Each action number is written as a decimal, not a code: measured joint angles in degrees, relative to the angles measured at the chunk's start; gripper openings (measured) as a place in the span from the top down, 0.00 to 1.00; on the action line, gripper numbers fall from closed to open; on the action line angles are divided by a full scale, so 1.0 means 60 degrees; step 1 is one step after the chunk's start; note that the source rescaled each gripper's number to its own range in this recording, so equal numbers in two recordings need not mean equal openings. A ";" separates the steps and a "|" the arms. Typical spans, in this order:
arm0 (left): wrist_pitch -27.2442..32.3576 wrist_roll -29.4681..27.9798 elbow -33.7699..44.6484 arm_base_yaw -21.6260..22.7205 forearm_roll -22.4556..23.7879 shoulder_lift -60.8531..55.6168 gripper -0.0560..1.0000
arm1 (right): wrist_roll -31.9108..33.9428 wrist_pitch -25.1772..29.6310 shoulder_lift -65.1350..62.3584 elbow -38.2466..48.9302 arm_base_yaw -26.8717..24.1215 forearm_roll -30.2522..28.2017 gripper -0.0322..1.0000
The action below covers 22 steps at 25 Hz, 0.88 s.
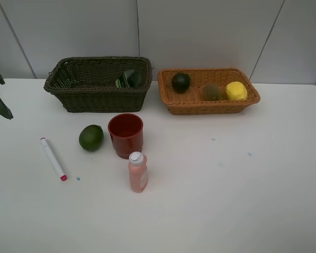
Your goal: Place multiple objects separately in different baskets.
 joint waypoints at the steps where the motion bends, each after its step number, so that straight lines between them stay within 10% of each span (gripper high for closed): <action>1: -0.0282 -0.0096 0.0221 0.0000 -0.0017 0.0124 0.00 | 0.0000 0.0000 0.0000 0.0000 0.0000 0.0000 0.01; 22: -0.3893 0.0169 0.0949 0.0000 -0.0885 0.4371 0.00 | 0.0000 -0.0018 0.0000 0.0000 0.0000 0.0000 0.01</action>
